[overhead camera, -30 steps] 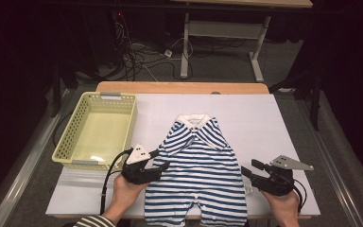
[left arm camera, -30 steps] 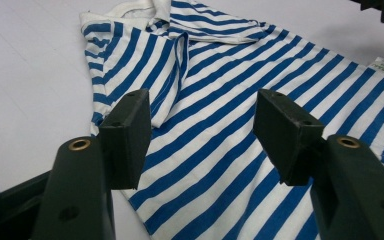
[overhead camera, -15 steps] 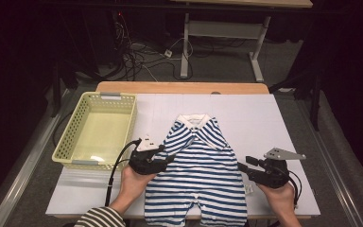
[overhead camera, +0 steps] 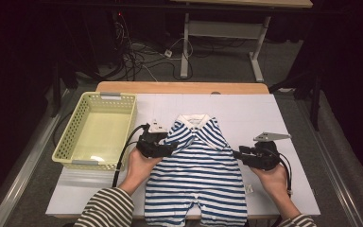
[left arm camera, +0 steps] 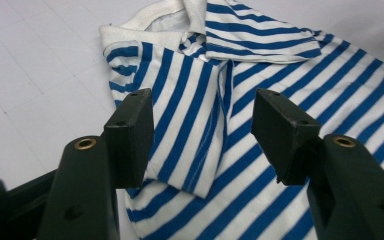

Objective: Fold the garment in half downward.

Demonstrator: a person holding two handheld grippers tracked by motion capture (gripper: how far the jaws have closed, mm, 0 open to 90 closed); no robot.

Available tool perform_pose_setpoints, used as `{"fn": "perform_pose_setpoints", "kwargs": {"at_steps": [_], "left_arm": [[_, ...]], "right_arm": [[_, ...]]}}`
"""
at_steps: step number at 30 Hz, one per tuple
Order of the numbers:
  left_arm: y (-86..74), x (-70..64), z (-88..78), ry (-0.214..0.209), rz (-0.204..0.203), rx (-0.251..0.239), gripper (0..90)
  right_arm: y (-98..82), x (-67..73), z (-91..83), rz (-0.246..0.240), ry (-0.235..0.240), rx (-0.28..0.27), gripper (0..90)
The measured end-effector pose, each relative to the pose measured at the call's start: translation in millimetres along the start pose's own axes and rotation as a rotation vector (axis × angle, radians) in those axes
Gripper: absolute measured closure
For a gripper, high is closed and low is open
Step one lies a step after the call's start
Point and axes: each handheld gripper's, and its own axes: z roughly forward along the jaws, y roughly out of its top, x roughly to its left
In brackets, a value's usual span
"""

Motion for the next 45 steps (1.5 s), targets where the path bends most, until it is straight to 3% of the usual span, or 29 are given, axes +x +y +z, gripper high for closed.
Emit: {"fn": "perform_pose_setpoints", "kwargs": {"at_steps": [4, 12, 14, 21, 23, 33, 38, 45], "left_arm": [[14.3, 5.6, 15.6, 0.015, -0.006, 0.042, 40.2], [27.4, 14.5, 34.9, 0.03, -0.024, 0.093, 37.3], [31.8, 21.4, 43.2, 0.023, -0.061, 0.109, 36.7], [34.0, 28.6, 57.0, 0.04, -0.093, 0.138, 36.3], [33.6, 29.1, 57.4, 0.044, -0.092, 0.142, 36.3], [34.9, 31.7, 57.8, 0.074, -0.081, 0.168, 36.2], [38.8, 34.5, 67.9, 0.088, -0.088, 0.209, 35.1], [43.7, 34.0, 75.9, 0.09, -0.083, 0.228, 34.6]], "right_arm": [[15.4, -9.7, 16.6, 0.02, -0.015, 0.028, 60.1], [31.7, -20.8, 37.1, 0.044, -0.027, 0.051, 59.5], [37.4, -22.8, 47.2, 0.049, -0.031, 0.063, 58.7], [45.6, -24.7, 68.0, 0.081, -0.037, 0.078, 57.5], [45.0, -24.9, 71.1, 0.099, -0.037, 0.082, 57.1], [45.4, -27.3, 73.4, 0.098, -0.063, 0.081, 56.7], [48.4, -35.0, 77.7, 0.116, -0.076, 0.093, 56.4], [50.0, -39.1, 84.0, 0.143, -0.078, 0.091, 55.8]]}}
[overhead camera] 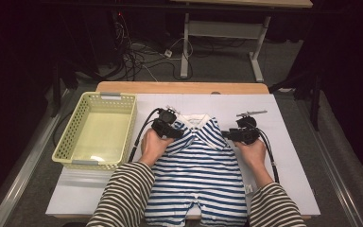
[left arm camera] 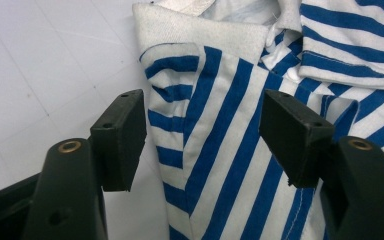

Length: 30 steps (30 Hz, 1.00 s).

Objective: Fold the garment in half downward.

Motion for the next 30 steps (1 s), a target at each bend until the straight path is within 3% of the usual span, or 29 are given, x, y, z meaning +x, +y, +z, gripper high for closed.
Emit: {"fn": "perform_pose_setpoints", "kwargs": {"at_steps": [14, 24, 30], "left_arm": [[5.7, 2.0, 11.7, 0.012, -0.004, 0.023, 33.6], [11.4, 13.0, 23.9, 0.017, -0.041, 0.044, 32.7], [14.0, 14.4, 25.7, 0.036, -0.033, 0.052, 32.6]], "right_arm": [[9.3, -6.0, 6.6, -0.019, -0.044, 0.03, 55.7], [18.9, -6.7, 19.4, -0.032, -0.062, 0.077, 55.6], [21.9, -2.9, 24.0, -0.032, -0.042, 0.069, 55.9]]}}
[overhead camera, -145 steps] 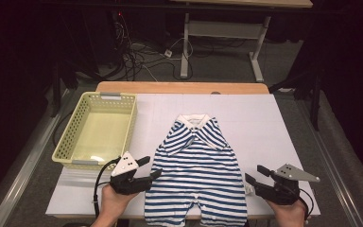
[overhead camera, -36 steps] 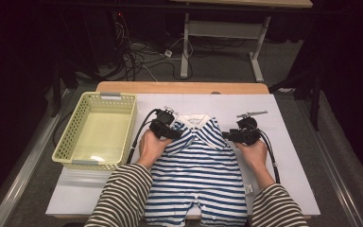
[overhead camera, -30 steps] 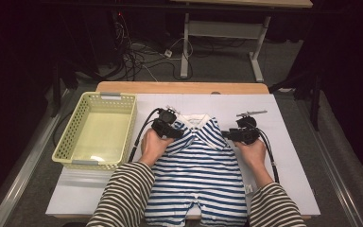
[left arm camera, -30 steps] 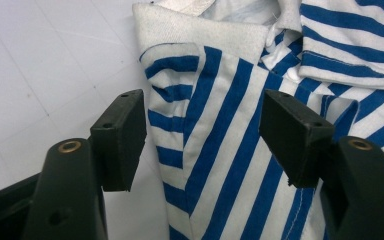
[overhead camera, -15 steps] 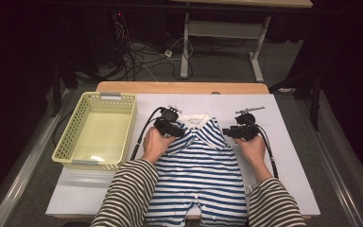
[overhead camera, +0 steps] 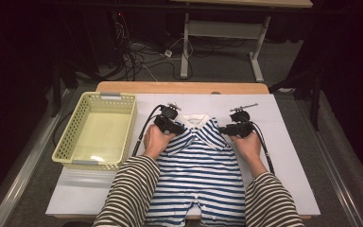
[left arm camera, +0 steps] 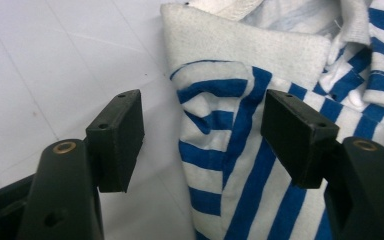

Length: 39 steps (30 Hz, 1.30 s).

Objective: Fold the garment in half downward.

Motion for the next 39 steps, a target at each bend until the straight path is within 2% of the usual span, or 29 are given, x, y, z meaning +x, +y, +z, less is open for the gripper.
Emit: {"fn": "perform_pose_setpoints", "kwargs": {"at_steps": [9, 13, 16, 19, 23, 27, 31, 39], "left_arm": [[0.7, 7.0, 0.8, -0.003, -0.022, 0.005, 32.6], [0.6, 7.8, 1.3, -0.01, -0.017, 0.003, 32.7], [0.5, 8.4, 1.3, -0.018, -0.017, 0.0, 34.5], [0.5, 7.3, 0.6, -0.033, -0.012, -0.003, 44.4], [1.0, 4.5, -0.4, -0.057, -0.006, 0.003, 59.0], [1.6, 6.7, -1.8, -0.112, -0.015, 0.023, 78.0], [4.2, 6.6, -4.0, -0.114, -0.005, 0.042, 81.8], [10.8, 8.4, -17.8, -0.083, 0.01, -0.026, 82.6]], "right_arm": [[10.7, 13.0, 2.6, -0.033, 0.018, 0.007, 55.9], [11.9, 16.3, 9.2, -0.037, 0.018, 0.05, 55.3], [14.0, 20.5, 11.8, -0.055, 0.006, 0.053, 57.1], [16.5, 27.9, 13.9, -0.111, -0.028, 0.073, 65.0], [17.4, 31.0, 14.1, -0.13, 0.001, 0.091, 80.1], [17.9, 35.0, 13.4, -0.149, 0.006, 0.108, 85.2], [18.5, 36.1, 10.9, -0.165, -0.013, 0.121, 86.2], [25.5, 35.0, -1.6, -0.173, -0.041, 0.065, 86.6]]}}
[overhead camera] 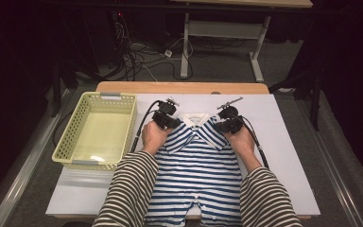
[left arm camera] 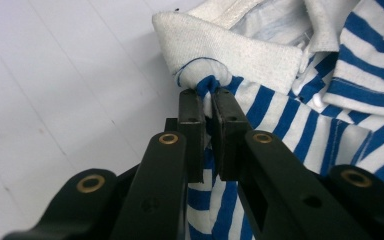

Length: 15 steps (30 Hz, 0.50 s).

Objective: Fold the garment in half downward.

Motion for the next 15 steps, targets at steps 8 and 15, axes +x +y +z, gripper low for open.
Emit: {"fn": "perform_pose_setpoints", "kwargs": {"at_steps": [8, 15], "left_arm": [[9.8, -3.0, -12.8, 0.017, 0.029, -0.04, 82.6], [4.1, -10.9, -11.9, -0.001, 0.05, -0.019, 82.4]], "right_arm": [[8.2, -1.3, -11.1, 0.007, -0.025, -0.052, 86.4], [3.3, 4.5, -11.2, -0.012, -0.027, -0.039, 86.3]]}}
